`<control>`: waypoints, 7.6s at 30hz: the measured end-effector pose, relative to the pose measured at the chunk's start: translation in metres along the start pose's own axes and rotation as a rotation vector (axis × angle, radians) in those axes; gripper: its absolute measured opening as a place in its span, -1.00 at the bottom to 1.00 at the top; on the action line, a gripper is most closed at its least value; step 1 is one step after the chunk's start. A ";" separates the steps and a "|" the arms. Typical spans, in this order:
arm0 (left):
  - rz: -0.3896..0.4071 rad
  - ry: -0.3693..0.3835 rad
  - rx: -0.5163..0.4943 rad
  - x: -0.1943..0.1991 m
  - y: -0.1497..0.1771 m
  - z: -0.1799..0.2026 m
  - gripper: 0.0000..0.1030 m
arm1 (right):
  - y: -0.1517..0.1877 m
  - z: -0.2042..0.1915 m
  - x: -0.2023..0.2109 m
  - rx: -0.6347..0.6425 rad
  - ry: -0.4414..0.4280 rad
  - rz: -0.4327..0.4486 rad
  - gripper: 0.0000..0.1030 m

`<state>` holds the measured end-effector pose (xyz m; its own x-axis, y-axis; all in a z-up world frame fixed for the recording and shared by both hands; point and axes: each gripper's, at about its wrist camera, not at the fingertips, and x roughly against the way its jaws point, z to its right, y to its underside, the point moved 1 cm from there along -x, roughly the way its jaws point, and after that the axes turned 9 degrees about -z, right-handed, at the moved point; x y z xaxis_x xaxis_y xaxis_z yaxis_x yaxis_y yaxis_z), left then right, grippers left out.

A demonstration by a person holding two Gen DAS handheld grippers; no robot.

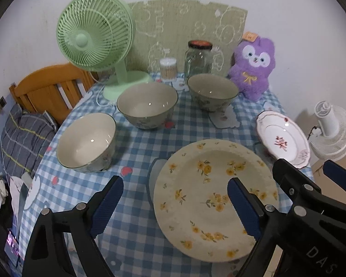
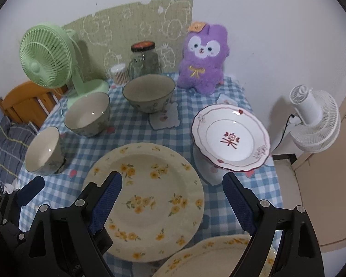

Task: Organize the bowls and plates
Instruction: 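Move both grippers to the beaded-rim flower plate and grip its rim, then lift the beaded-rim plate off the cloth with both grippers, then carry the beaded-rim plate with both grippers toward the first flower plate, then lower the beaded-rim plate onto the yellow-flower plate and open both grippers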

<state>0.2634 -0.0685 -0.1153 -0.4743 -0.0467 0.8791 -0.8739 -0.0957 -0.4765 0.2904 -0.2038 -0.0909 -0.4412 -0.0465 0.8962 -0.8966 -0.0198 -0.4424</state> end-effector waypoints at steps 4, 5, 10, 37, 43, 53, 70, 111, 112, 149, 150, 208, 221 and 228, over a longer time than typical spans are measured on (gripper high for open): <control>-0.029 -0.019 0.013 -0.018 -0.003 0.002 0.76 | -0.004 0.003 -0.018 -0.009 -0.026 -0.022 0.76; -0.032 -0.025 0.013 -0.021 -0.004 0.003 0.75 | -0.005 0.002 -0.023 -0.004 -0.028 -0.028 0.76; -0.062 -0.038 0.026 -0.041 -0.006 0.005 0.75 | -0.010 0.003 -0.044 0.011 -0.020 -0.056 0.75; -0.212 -0.101 0.003 -0.101 0.002 0.017 0.47 | 0.000 0.017 -0.117 -0.020 -0.017 -0.233 0.39; -0.206 -0.107 -0.010 -0.102 0.002 0.019 0.48 | 0.002 0.019 -0.124 -0.043 -0.034 -0.259 0.38; -0.203 -0.095 -0.014 -0.103 0.001 0.017 0.47 | 0.001 0.016 -0.126 -0.043 -0.025 -0.276 0.37; -0.241 -0.072 0.019 -0.098 0.006 -0.005 0.38 | 0.008 -0.001 -0.116 -0.039 -0.054 -0.293 0.38; -0.252 0.003 0.001 -0.076 0.026 -0.029 0.35 | 0.024 -0.013 -0.102 -0.016 -0.039 -0.325 0.37; -0.248 0.003 -0.001 -0.074 0.026 -0.030 0.35 | 0.025 -0.013 -0.100 -0.018 -0.039 -0.322 0.37; -0.048 0.105 -0.161 0.040 0.036 -0.045 0.31 | 0.063 -0.024 0.047 -0.200 0.086 -0.121 0.37; -0.047 0.110 -0.169 0.041 0.037 -0.043 0.31 | 0.067 -0.021 0.051 -0.211 0.092 -0.118 0.37; -0.203 0.081 -0.182 0.009 0.138 0.116 0.31 | 0.157 0.143 0.009 -0.205 0.111 -0.281 0.37; -0.200 0.047 -0.185 0.006 0.149 0.132 0.31 | 0.168 0.159 -0.002 -0.222 0.099 -0.305 0.37; -0.207 0.049 -0.166 0.002 0.154 0.137 0.33 | 0.169 0.164 -0.005 -0.224 0.088 -0.294 0.37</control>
<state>0.1423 -0.2199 -0.1862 -0.2846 0.0059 0.9586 -0.9564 0.0664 -0.2844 0.1475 -0.3711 -0.1754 -0.1564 0.0148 0.9876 -0.9672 0.2001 -0.1561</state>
